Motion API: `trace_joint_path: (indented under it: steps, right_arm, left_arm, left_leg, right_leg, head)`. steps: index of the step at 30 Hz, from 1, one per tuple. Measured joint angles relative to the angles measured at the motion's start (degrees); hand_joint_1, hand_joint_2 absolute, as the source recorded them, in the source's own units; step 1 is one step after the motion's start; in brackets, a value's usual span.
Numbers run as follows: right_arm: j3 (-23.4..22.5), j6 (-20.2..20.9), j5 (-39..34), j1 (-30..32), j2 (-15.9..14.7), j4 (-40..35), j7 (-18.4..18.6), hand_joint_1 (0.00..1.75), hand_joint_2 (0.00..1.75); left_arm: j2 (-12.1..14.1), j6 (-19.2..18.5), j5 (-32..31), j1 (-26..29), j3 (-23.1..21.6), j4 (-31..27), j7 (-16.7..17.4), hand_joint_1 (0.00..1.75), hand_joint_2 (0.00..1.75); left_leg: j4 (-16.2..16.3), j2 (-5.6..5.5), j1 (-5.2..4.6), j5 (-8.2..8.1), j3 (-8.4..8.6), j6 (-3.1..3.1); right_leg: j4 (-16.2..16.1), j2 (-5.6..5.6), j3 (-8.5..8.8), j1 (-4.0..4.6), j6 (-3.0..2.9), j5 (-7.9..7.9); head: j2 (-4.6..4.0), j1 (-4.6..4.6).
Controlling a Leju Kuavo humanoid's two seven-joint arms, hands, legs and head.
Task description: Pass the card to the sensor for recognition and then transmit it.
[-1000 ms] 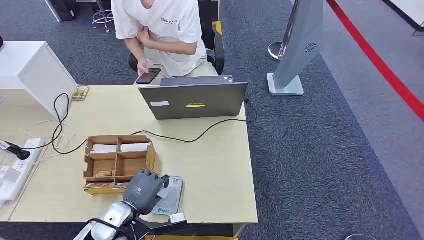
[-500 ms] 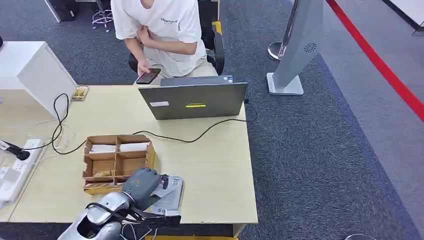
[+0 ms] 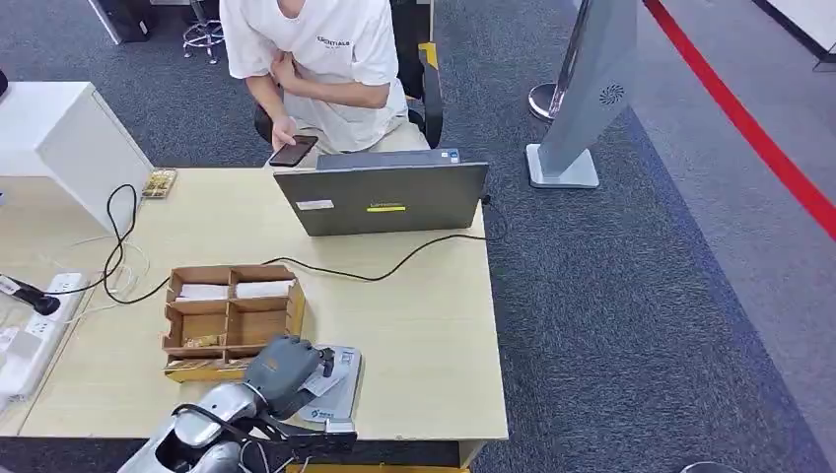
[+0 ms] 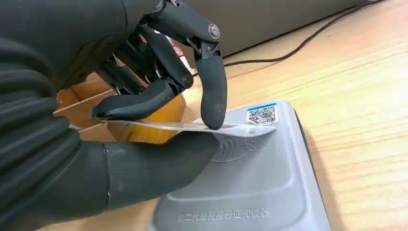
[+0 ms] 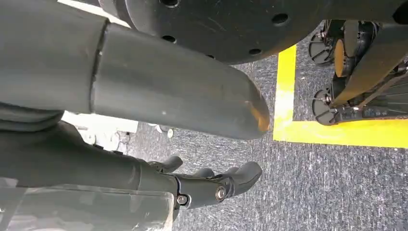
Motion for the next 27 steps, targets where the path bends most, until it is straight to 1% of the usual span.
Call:
trace_joint_path:
  steps: [8, 10, 11, 12, 13, 14, 15, 16, 17, 18, 19, 24, 27]
  right_arm:
    - [-0.1, 0.0, 0.9, 0.0, 0.0, 0.0, 0.3, 0.0, 0.0]
    - [-0.2, 0.0, 1.1, 0.0, 0.0, 0.0, 0.3, 0.0, 0.0]
    - [-0.2, 0.0, 1.2, 0.0, 0.0, 0.0, 0.3, 0.0, 0.0]
    - [-0.4, 0.0, 1.5, 0.0, 0.0, 0.0, 0.2, 0.0, 0.0]
    - [-0.5, 0.0, 2.0, 0.0, 0.0, 0.0, 0.1, 0.0, 0.0]
    - [-0.5, 0.0, 2.3, 0.0, 0.0, 0.0, 0.1, 0.0, 0.0]
    - [-0.5, 0.0, 3.1, 0.0, 0.0, 0.0, 0.1, 0.0, 0.0]
    - [-0.5, 0.0, 3.7, 0.0, 0.0, 0.0, 0.0, 0.0, 0.0]
    - [-0.5, 0.2, 4.2, -0.1, 0.0, 0.0, 0.0, 0.0, 0.0]
    - [-0.5, 0.4, 4.7, -0.1, 0.0, 0.0, 0.0, 0.0, 0.0]
    - [-0.5, 0.4, 5.2, -0.1, 0.0, 0.0, -0.1, 0.0, 0.0]
    - [-0.5, 1.0, 6.4, -0.2, 0.0, 0.0, -0.1, 0.0, 0.0]
    - [-0.5, 1.0, 6.6, -0.3, 0.0, 0.0, -0.1, 0.0, 0.0]
  left_arm:
    - [-0.5, 2.0, -0.9, 0.0, -0.2, 0.9, 0.1, 1.75, 1.75]
    - [-0.9, 3.9, -2.2, 0.1, -0.2, 1.2, 0.5, 1.75, 1.75]
    - [-1.1, 6.3, -3.7, 0.1, -0.2, 1.3, 0.8, 1.75, 1.75]
    - [-1.5, 9.8, -5.6, 0.5, -0.2, 1.4, 1.2, 1.75, 1.75]
    - [-2.2, 16.1, -9.1, 1.0, -0.2, 1.3, 1.9, 1.75, 1.75]
    - [-2.8, 20.8, -11.4, 1.6, -0.2, 1.2, 2.0, 1.75, 1.75]
    - [-3.6, 28.1, -15.5, 2.4, -0.2, 0.1, 1.9, 1.75, 1.75]
    - [-4.2, 32.5, -18.4, 3.3, 0.1, -1.0, 1.4, 1.75, 1.75]
    - [-5.0, 35.9, -20.7, 4.2, 0.8, -2.8, -0.1, 1.75, 1.75]
    - [-5.7, 37.2, -22.1, 5.1, 1.7, -4.6, -1.9, 1.75, 1.75]
    - [-6.4, 37.7, -22.9, 6.0, 2.7, -6.7, -3.4, 1.75, 1.75]
    - [-9.3, 37.9, -24.5, 9.1, 8.1, -13.5, -9.2, 1.75, 1.75]
    - [-10.9, 37.9, -24.7, 10.5, 10.8, -15.9, -11.2, 1.75, 1.75]
  left_leg:
    - [0.0, -0.01, -0.01, 0.0, 0.0, 0.0]
    - [0.0, -0.01, -0.01, 0.0, 0.0, 0.0]
    - [0.0, -0.01, -0.01, 0.0, -0.01, 0.0]
    - [0.0, -0.01, -0.01, 0.0, 0.0, 0.0]
    - [0.0, 0.0, -0.02, 0.0, -0.01, 0.0]
    - [0.0, -0.03, -0.02, 0.0, -0.02, 0.0]
    - [0.0, -0.04, -0.02, 0.0, -0.03, 0.01]
    - [0.0, -0.04, -0.02, -0.01, -0.04, 0.01]
    - [0.0, -0.03, -0.03, -0.04, -0.04, 0.06]
    - [0.0, -0.02, -0.03, -0.07, -0.04, 0.1]
    - [0.0, 0.0, -0.04, -0.09, -0.04, 0.09]
    - [0.0, -0.01, -0.03, -0.1, -0.03, 0.11]
    - [0.0, -0.01, -0.02, -0.09, -0.02, 0.1]
  right_leg:
    - [0.0, 0.0, 0.01, 0.0, 0.0, 0.0]
    - [0.0, -0.01, 0.01, 0.0, 0.0, 0.0]
    - [0.0, -0.01, 0.01, 0.0, 0.0, 0.0]
    - [0.0, -0.01, 0.01, 0.0, 0.0, 0.0]
    - [0.0, -0.01, 0.01, -0.01, 0.0, 0.0]
    - [0.0, -0.01, 0.02, -0.01, 0.01, 0.0]
    - [0.0, -0.01, 0.02, -0.01, 0.01, 0.0]
    - [0.0, -0.01, 0.02, -0.01, 0.01, -0.01]
    - [0.0, -0.01, 0.02, -0.01, 0.02, -0.01]
    - [0.0, -0.01, 0.02, -0.01, 0.03, -0.02]
    - [0.0, 0.0, 0.01, -0.01, 0.03, -0.02]
    - [0.0, -0.01, 0.01, -0.01, 0.08, -0.06]
    - [0.0, -0.01, 0.01, -0.01, 0.08, -0.06]
  head:
    - [0.0, 0.0]
    - [0.0, 0.0]
    - [0.0, 0.0]
    - [0.0, -0.02]
    - [0.0, -0.02]
    - [0.0, -0.02]
    - [0.0, 0.0]
    - [0.0, 0.0]
    - [0.0, 0.0]
    - [0.0, 0.0]
    - [0.0, -0.02]
    - [0.0, 0.0]
    - [0.0, -0.02]
